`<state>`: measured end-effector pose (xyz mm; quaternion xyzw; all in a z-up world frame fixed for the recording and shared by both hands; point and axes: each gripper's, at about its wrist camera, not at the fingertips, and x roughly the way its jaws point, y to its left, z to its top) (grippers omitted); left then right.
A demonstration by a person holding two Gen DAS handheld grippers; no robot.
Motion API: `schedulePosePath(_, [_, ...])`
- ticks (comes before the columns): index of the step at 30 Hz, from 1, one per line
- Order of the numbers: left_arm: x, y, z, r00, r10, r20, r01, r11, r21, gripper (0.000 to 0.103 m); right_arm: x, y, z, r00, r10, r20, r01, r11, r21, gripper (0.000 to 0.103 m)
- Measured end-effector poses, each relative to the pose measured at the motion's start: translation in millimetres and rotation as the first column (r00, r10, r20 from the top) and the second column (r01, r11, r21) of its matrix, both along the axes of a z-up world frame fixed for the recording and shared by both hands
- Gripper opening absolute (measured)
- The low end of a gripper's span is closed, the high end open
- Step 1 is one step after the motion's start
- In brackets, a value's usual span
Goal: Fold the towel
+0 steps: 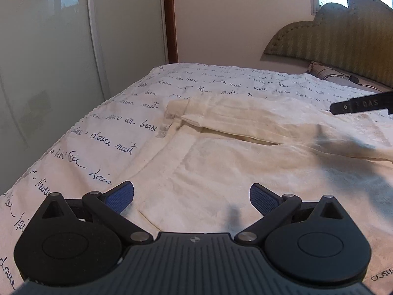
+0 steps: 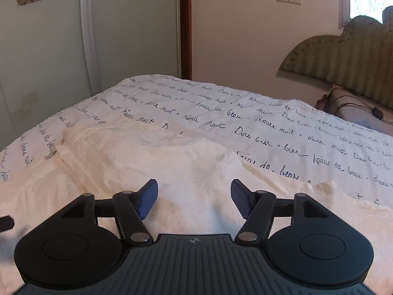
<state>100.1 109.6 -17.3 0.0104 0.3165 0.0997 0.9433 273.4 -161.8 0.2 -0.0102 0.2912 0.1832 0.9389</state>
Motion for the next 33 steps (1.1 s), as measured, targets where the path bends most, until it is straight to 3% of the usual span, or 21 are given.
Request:
schedulePosePath(6, [16.6, 5.2, -12.1, 1.0, -0.016, -0.025, 0.016, 1.0, 0.021, 0.103, 91.4, 10.9, -22.3, 0.999, -0.021, -0.046, 0.02, 0.999, -0.035, 0.063])
schedulePosePath(11, [24.9, 4.4, -22.0, 0.997, -0.046, -0.06, 0.048, 0.998, 0.03, 0.103, 142.9, 20.8, -34.4, 0.997, 0.001, -0.078, -0.003, 0.999, -0.032, 0.063])
schedulePosePath(15, [27.6, 5.5, -19.0, 0.993, -0.094, -0.071, 0.095, 0.995, 0.017, 0.102, 182.0, 28.8, -49.4, 0.971, 0.073, -0.226, -0.07, 0.997, 0.021, 0.063])
schedulePosePath(17, [35.4, 10.6, -9.7, 0.986, -0.15, -0.07, 0.15, 0.989, -0.014, 0.102, 184.8, 31.4, -52.4, 0.966, 0.105, -0.238, -0.103, 0.994, 0.02, 0.064])
schedulePosePath(20, [67.7, 23.7, 7.8, 0.985, -0.164, -0.061, 0.161, 0.986, -0.043, 0.102, 179.0, 33.5, -49.2, 0.957, 0.172, -0.234, -0.176, 0.984, 0.001, 0.049])
schedulePosePath(22, [97.2, 33.8, 19.0, 0.986, -0.154, -0.06, 0.15, 0.987, -0.066, 0.101, 170.8, 33.4, -46.1, 0.956, 0.201, -0.215, -0.212, 0.977, -0.025, 0.032])
schedulePosePath(25, [139.1, 44.7, 30.0, 0.987, -0.144, -0.076, 0.133, 0.982, -0.134, 0.1, 155.5, 37.2, -39.4, 0.962, 0.224, -0.157, -0.239, 0.967, -0.087, 0.025])
schedulePosePath(28, [167.9, 57.3, 35.7, 0.987, -0.134, -0.09, 0.102, 0.949, -0.299, 0.1, 125.3, 52.7, -30.0, 0.966, 0.257, -0.031, -0.257, 0.942, -0.217, 0.016])
schedulePosePath(31, [184.6, 66.5, 37.5, 0.987, -0.137, -0.089, 0.076, 0.867, -0.492, 0.1, 82.4, 75.6, -27.6, 0.942, 0.319, 0.099, -0.253, 0.875, -0.413, 0.012])
schedulePosePath(33, [190.4, 68.4, 36.7, 0.987, -0.139, -0.078, 0.069, 0.815, -0.576, 0.101, 51.4, 88.1, -29.9, 0.91, 0.381, 0.162, -0.247, 0.815, -0.525, 0.01])
